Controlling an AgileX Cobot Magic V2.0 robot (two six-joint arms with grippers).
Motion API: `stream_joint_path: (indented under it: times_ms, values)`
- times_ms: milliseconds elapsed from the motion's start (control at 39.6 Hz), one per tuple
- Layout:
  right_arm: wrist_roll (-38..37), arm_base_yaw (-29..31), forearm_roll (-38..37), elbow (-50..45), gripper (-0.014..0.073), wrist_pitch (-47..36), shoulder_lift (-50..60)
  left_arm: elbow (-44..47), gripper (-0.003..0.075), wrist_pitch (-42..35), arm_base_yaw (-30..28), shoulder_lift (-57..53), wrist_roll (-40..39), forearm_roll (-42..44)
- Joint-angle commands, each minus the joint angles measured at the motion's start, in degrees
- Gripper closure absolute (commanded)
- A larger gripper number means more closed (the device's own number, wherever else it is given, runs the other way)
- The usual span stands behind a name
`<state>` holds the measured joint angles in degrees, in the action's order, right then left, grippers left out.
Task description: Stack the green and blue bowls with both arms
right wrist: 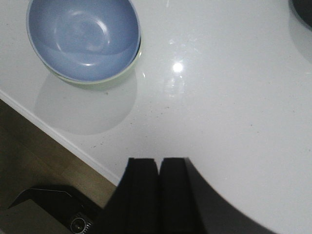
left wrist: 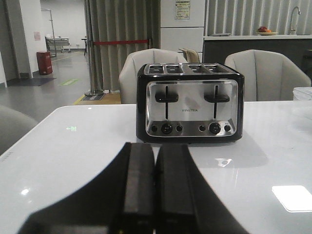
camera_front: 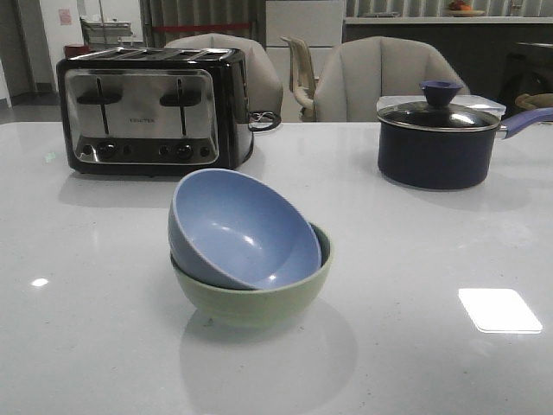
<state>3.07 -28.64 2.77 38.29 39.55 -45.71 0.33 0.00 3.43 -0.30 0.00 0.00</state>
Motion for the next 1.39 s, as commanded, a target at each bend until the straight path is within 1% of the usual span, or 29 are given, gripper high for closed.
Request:
stream_joint_path:
  times_ms: [0, 126, 227, 454, 580, 757, 908, 1211, 1362]
  values:
    - [0.38, -0.03, -0.35, 1.17, 0.0550, -3.34, 0.37, 1.09, 0.0620, -5.39, -0.14, -1.17, -0.50, -0.46]
    - [0.38, 1.44, 0.10, -0.72, 0.0550, -3.68, 3.69, 1.09, 0.0620, -5.39, -0.14, -1.17, -0.50, -0.46]
    - [0.38, 6.30, 0.10, -4.77, 0.0550, -6.29, 9.86, 1.09, 0.0620, -5.39, -0.14, -1.17, -0.50, -0.46]
    - [0.38, 18.90, 0.10, -21.06, 0.0550, -22.97, 29.63, 1.09, 0.0620, -5.39, -0.14, -1.17, -0.50, -0.46]
    - [0.38, 23.10, 0.10, -29.18, 0.0550, -29.31, 39.17, 1.09, 0.0620, -5.39, -0.14, -1.17, -0.50, -0.46]
    - [0.38, 25.14, 0.10, -35.60, 0.0550, -33.66, 46.24, 1.09, 0.0620, -5.39, -0.14, -1.17, -0.50, -0.46]
    - [0.38, 25.68, 0.38, -39.95, 0.0550, -39.55, 47.44, 1.09, 0.0620, -5.39, -0.14, -1.17, -0.50, -0.46]
    - [0.33, 25.68, 1.09, -39.82, 0.0550, -42.43, 47.44, 1.09, 0.0620, -5.39, -0.14, -1.17, -0.50, -0.46]
    - [0.33, 27.44, 1.09, -39.82, 0.0550, -42.42, 47.44, 1.09, 0.0620, -5.39, -0.14, -1.17, -0.50, -0.46]
